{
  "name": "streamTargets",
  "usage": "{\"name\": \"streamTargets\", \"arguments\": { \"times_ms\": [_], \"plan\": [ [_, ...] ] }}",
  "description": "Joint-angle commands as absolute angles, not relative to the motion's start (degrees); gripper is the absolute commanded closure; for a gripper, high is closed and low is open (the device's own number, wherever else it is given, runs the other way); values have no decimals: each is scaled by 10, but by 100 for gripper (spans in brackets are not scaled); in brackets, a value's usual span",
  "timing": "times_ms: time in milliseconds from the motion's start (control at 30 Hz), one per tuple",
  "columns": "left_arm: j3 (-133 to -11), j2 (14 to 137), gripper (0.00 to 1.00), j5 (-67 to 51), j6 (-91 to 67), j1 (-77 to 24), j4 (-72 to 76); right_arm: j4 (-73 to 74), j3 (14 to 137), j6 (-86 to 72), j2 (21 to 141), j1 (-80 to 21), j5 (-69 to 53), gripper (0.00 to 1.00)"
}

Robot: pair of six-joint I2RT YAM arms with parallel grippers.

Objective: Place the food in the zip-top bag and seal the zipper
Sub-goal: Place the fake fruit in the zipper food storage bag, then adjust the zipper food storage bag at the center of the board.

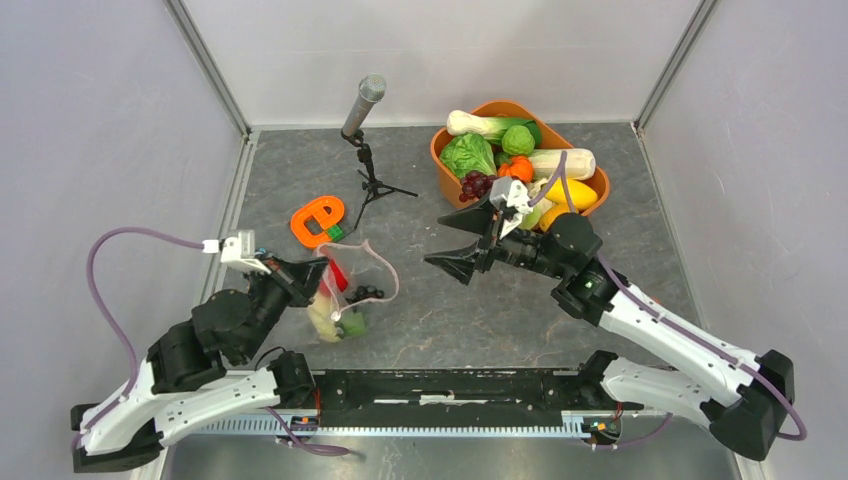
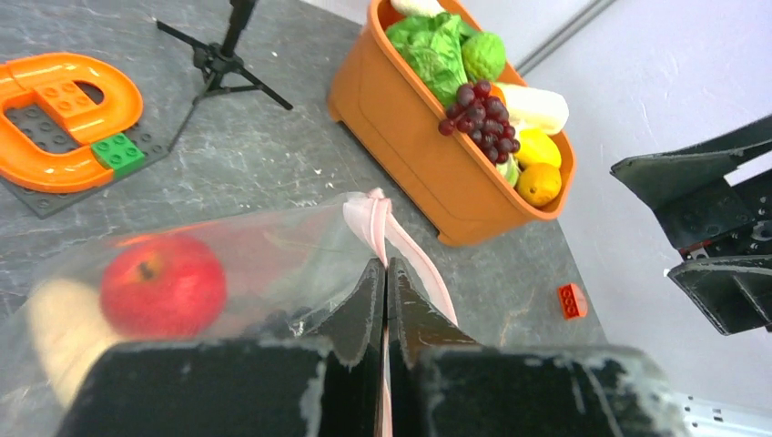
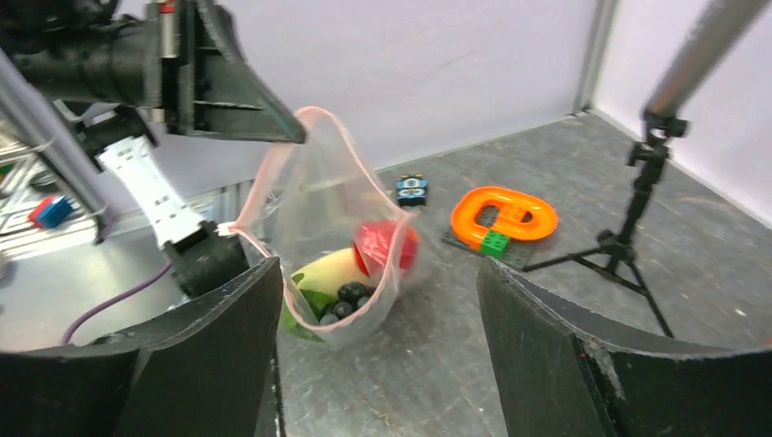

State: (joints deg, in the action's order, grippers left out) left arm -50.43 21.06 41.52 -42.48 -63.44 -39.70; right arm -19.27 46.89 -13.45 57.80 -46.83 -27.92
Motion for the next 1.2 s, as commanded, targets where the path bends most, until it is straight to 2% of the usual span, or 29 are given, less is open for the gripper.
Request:
{"name": "streamTargets", "arguments": {
  "times_ms": [0, 167, 367, 633, 733, 767, 800, 900, 933, 967, 1167],
  "plan": [
    [-505, 180, 98, 464, -448, -635, -393, -105, 490, -118, 584, -469, -163, 17],
    [-521, 217, 98, 440, -434, -635, -401, -158, 466, -205, 644, -481, -236, 16],
    [-531, 256, 98, 418, -426, -634, -391, -128, 510, -224, 730, -498, -165, 14],
    [-516, 256, 98, 404, -433, -634, -378, -127, 529, -235, 812, -525, -152, 24],
    [-514, 257, 98, 400, -433, -635, -374, -125, 537, -228, 820, -527, -150, 31],
    [-513, 258, 98, 399, -432, -635, -372, -125, 540, -226, 823, -527, -154, 39],
    [-512, 258, 98, 398, -432, -635, -372, -124, 544, -226, 827, -528, -158, 49],
    [-512, 260, 98, 396, -430, -635, -371, -111, 554, -211, 825, -528, -145, 89],
    [-512, 259, 98, 392, -429, -634, -372, -104, 558, -200, 819, -527, -135, 97],
    [-512, 259, 98, 390, -428, -635, -371, -97, 565, -190, 804, -527, -127, 100],
    [-508, 257, 98, 365, -414, -635, -350, -125, 577, -141, 672, -527, -73, 100]
  ]
}}
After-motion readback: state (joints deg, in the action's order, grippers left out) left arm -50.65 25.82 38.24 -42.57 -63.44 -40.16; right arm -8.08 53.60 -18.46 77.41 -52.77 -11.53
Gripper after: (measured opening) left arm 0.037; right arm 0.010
